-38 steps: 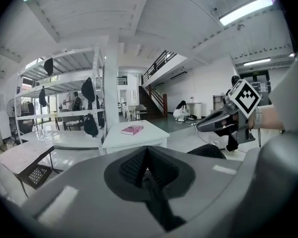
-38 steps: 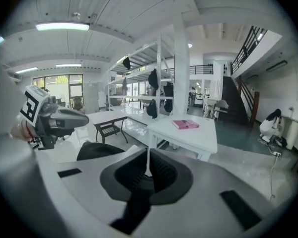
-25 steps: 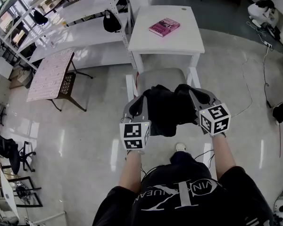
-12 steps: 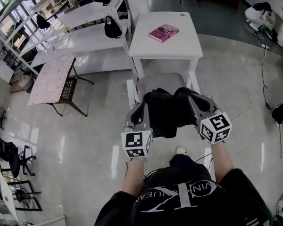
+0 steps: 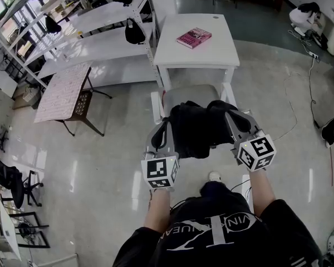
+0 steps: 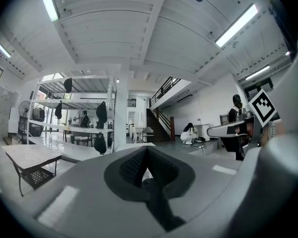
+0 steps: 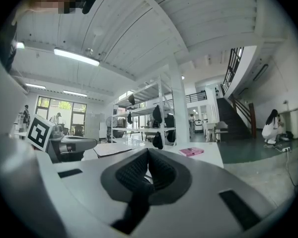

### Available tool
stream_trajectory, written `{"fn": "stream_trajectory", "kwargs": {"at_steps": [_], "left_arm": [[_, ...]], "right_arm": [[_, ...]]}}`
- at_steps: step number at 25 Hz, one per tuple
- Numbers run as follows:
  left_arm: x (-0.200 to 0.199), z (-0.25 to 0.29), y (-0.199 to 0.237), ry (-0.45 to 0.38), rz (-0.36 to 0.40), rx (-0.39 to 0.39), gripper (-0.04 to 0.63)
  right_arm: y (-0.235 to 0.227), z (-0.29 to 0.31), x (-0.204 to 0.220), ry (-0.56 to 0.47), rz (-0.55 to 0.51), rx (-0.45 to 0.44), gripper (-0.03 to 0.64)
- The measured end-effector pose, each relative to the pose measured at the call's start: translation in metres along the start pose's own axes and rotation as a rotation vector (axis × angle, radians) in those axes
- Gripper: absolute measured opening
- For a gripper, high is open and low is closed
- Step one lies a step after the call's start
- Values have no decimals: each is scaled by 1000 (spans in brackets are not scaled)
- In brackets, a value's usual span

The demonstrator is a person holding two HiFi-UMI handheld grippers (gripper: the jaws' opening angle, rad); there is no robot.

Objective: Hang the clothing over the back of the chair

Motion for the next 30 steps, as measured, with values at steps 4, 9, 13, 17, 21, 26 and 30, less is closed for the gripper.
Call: {"fn": "stream_trajectory", "kwargs": {"at_steps": [4, 9, 13, 17, 21, 26, 30], "left_arm": [[-1, -11, 0, -19, -1, -26, 11], [-5, -24, 2, -28, 2, -35, 11], [-7, -31, 2, -43, 9, -34, 11], [-5, -39, 2, -50, 4, -40, 11], [-1, -48, 0, -49, -10, -31, 11], [2, -54, -2, -46, -20, -19, 11], [6, -58, 0, -49, -22, -21, 11]], "right_arm": [[3, -8, 0, -12, 3, 5, 15], [8, -15, -2, -25, 10, 15, 15], [12, -21, -2, -35, 16, 23, 15], [18, -28, 1, -40, 26, 25, 15], [23, -36, 3, -49, 42, 31, 15], [28, -43, 8, -46, 53, 33, 15], [35, -44, 14, -47, 57, 30, 15]]}}
Point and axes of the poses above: the fingertips, and each gripper's own axes: z forward along the fingers, y to its left, x out of its underside, the point moved 9 cm from there along -z, backward along the fingers, and after that the axes turned 3 degrees about -z, right-handed, at the moved point
